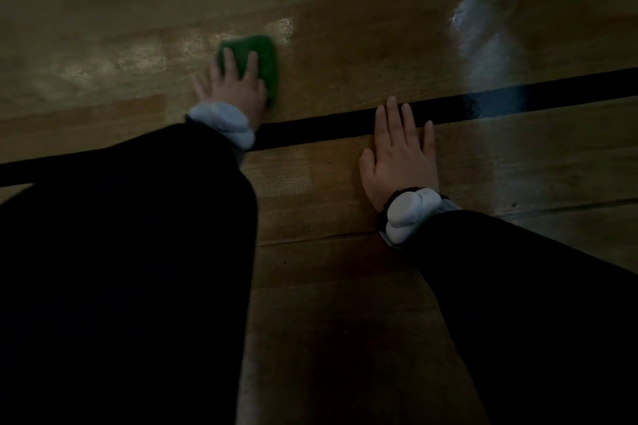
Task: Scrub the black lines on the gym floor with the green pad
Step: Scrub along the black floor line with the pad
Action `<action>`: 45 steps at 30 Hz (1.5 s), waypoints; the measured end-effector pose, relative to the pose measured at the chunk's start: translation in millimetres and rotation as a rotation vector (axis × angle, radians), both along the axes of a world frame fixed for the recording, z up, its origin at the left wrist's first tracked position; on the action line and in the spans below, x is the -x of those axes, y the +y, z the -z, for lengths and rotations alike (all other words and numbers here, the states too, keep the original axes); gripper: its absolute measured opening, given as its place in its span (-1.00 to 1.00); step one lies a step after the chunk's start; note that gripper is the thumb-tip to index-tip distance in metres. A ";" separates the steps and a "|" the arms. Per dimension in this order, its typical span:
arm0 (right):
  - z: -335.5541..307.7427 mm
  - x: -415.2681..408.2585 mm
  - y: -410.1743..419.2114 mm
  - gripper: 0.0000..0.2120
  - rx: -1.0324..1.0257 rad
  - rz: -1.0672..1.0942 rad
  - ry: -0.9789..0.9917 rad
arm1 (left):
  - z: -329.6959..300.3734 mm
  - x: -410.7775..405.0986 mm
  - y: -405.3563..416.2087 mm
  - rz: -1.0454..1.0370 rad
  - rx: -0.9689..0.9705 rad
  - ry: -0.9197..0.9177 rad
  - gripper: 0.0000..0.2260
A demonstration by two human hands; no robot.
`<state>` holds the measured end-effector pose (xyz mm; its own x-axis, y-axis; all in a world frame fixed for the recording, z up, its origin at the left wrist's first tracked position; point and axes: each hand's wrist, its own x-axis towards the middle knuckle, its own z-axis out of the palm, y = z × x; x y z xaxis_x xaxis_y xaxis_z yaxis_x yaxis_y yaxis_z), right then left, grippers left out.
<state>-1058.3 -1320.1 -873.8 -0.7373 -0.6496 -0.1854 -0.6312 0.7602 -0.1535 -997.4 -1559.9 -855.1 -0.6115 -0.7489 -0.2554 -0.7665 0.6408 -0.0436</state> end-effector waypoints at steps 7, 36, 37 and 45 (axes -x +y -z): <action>-2.1 0.3 -0.6 -0.37 0.004 -0.007 -0.012 | 2.7 -29.7 -51.4 -0.326 -0.004 0.073 -0.53; 2.2 -0.8 -3.6 -0.38 -0.003 -0.014 0.011 | 6.9 -43.0 47.3 0.043 -0.078 0.194 -0.52; 2.2 0.1 -3.3 -0.38 -0.003 -0.015 0.010 | 7.2 -51.3 38.0 0.005 -0.074 0.193 -0.52; 2.4 2.9 -2.8 -0.38 0.008 -0.013 0.017 | 7.0 -99.4 1.9 -0.224 0.012 0.231 -0.54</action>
<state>-1061.1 -1322.9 -876.1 -0.7317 -0.6607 -0.1679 -0.6438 0.7507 -0.1483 -897.9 -1558.0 -862.1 -0.4714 -0.8738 -0.1191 -0.8792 0.4551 0.1411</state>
